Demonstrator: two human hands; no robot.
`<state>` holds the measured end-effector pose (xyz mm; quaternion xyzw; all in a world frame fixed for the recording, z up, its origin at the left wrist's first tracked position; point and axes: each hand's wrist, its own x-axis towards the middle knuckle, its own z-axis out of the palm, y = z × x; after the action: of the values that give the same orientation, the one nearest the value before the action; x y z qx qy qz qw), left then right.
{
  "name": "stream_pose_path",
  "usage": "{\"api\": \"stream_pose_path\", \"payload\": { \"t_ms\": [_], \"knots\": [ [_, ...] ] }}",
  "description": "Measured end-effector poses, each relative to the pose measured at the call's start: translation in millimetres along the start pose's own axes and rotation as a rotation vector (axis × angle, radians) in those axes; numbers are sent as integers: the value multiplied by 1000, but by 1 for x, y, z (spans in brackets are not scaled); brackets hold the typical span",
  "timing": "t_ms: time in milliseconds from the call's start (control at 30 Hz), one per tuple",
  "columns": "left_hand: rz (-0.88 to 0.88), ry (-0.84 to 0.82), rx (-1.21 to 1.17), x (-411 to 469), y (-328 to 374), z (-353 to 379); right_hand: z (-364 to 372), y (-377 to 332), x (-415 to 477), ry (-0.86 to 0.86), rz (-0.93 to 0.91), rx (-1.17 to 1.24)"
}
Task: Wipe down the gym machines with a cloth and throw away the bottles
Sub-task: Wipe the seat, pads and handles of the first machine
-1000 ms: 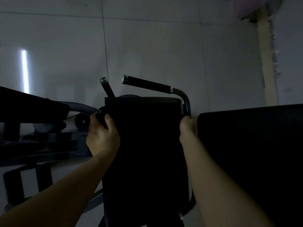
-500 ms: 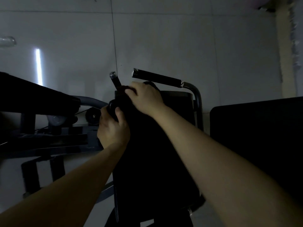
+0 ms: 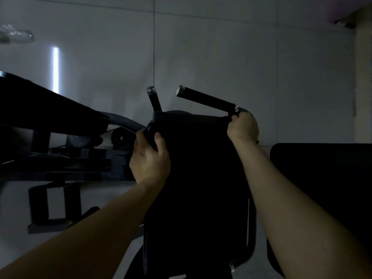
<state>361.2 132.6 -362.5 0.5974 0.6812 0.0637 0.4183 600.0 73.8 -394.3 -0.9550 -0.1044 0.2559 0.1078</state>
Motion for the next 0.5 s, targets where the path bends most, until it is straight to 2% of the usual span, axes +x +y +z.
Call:
{"api": "stream_pose_path", "payload": {
  "t_ms": [133,300,400,500],
  "knots": [
    [-2,3,26,2,0,1,2,-23,-26,79,-136,-51],
    [15,70,93,-1,0,4,36,-100,-105,-14,-495,-90],
    [34,55,90,0,-2,5,45,-127,-125,-203,-559,136],
    [28,57,81,1,-1,4,35,-123,-111,-421,-672,175]
  ]
}}
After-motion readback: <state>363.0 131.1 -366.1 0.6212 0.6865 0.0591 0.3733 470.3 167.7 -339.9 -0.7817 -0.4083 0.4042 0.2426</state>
